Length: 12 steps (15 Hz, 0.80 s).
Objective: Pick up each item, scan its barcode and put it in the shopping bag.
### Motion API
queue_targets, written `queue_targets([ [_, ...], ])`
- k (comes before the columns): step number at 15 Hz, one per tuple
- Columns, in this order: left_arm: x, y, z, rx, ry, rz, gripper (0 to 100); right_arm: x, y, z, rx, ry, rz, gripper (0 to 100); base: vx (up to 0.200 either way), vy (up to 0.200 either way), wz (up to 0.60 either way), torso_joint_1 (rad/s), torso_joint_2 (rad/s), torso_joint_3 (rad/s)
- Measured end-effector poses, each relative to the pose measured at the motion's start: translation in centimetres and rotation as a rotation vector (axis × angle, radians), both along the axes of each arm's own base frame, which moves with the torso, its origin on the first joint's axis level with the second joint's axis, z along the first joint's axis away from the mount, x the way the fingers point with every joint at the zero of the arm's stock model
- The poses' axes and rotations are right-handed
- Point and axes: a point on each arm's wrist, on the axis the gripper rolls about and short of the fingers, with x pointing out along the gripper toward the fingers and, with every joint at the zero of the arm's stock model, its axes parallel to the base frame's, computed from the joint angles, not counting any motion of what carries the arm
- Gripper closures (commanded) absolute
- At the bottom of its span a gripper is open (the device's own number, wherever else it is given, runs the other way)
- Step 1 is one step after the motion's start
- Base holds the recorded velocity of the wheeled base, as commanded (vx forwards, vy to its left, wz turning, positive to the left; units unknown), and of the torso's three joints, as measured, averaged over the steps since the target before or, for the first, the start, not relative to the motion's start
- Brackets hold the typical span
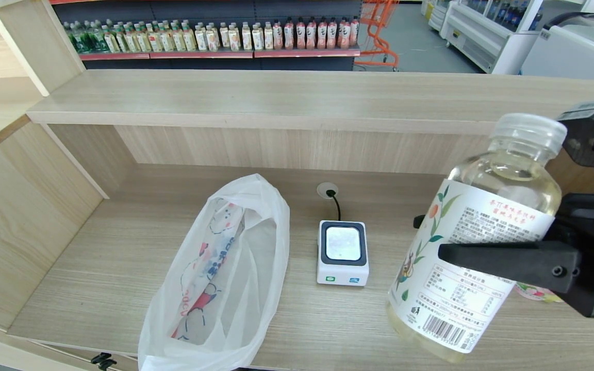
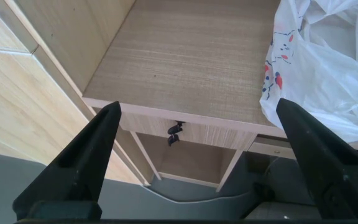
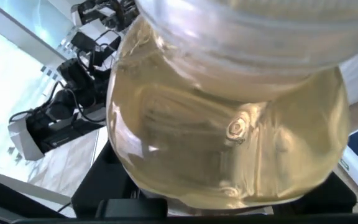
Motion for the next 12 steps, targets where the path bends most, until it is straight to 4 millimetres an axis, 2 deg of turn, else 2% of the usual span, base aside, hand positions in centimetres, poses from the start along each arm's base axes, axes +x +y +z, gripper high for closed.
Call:
queue_targets([
  [2,0.0,0.0,0.0,0.000,0.000,0.000,0,0.5,-0.5,0.0,-0.035,-0.179,-0.041,100,0.000,0.000,0.00,0.000,0.00,0.000],
  [4,0.0,0.0,0.0,0.000,0.000,0.000,0,1.9,-2.1,-0.3,-0.130,-0.469,-0.143,100,0.000,0.000,0.00,0.000,0.00,0.000],
  [6,0.0,0.0,0.0,0.000,0.000,0.000,0,3.6,-4.4,-0.5,-0.295,-0.793,-0.283,100,0.000,0.000,0.00,0.000,0.00,0.000],
  [8,0.0,0.0,0.0,0.000,0.000,0.000,0,5.1,-6.3,-0.8,-0.478,-0.924,-0.461,100,0.000,0.000,0.00,0.000,0.00,0.000],
  [12,0.0,0.0,0.0,0.000,0.000,0.000,0,5.9,-7.2,-1.0,-0.663,-1.089,-0.542,100,0.000,0.000,0.00,0.000,0.00,0.000],
])
